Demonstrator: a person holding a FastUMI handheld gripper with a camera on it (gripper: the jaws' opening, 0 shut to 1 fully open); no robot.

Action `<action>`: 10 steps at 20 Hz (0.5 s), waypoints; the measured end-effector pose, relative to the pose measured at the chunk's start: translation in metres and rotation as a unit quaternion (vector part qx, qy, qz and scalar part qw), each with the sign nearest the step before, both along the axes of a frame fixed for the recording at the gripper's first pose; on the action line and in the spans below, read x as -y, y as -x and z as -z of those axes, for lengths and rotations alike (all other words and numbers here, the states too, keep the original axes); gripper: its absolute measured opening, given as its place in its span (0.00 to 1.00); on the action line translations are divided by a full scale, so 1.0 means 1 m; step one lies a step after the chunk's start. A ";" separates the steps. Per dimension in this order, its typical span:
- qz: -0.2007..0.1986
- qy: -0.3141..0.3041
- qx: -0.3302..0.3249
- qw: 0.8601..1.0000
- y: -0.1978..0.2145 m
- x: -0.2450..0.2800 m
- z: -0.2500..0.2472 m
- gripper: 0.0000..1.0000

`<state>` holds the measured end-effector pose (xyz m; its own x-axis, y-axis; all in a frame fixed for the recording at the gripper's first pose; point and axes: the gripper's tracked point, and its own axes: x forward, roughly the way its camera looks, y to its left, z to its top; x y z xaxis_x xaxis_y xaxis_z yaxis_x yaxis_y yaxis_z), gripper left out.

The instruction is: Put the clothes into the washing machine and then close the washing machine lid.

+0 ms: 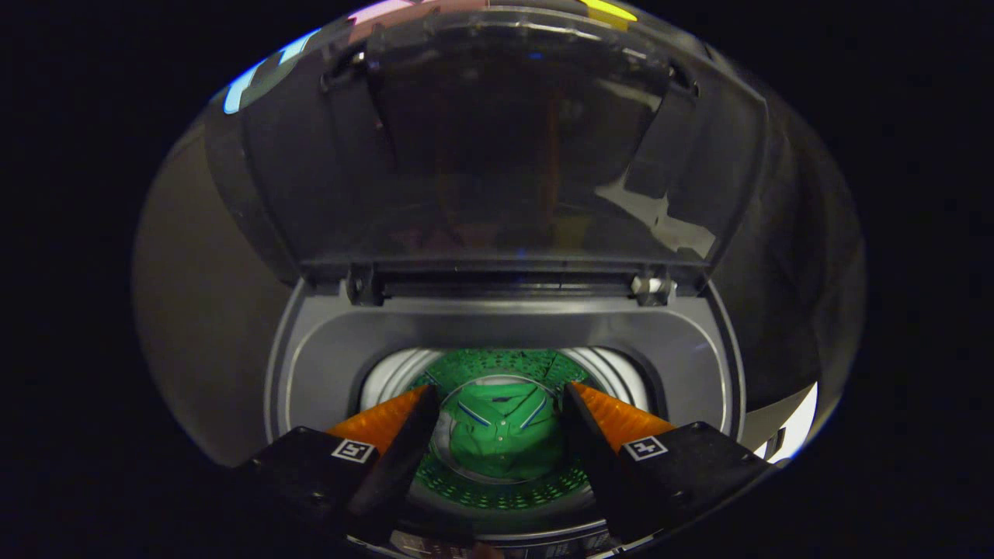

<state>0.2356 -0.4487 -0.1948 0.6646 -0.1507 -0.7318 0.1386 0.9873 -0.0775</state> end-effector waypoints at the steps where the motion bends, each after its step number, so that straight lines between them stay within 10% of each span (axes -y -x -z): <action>1: -0.001 -0.001 0.011 1.000 -0.003 -0.002 -0.014 1.00; 10: -0.019 0.019 0.146 0.989 -0.052 -0.017 -0.177 1.00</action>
<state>0.2877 -0.4318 -0.0181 0.8529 -0.1443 -0.5017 0.1225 0.9895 -0.0763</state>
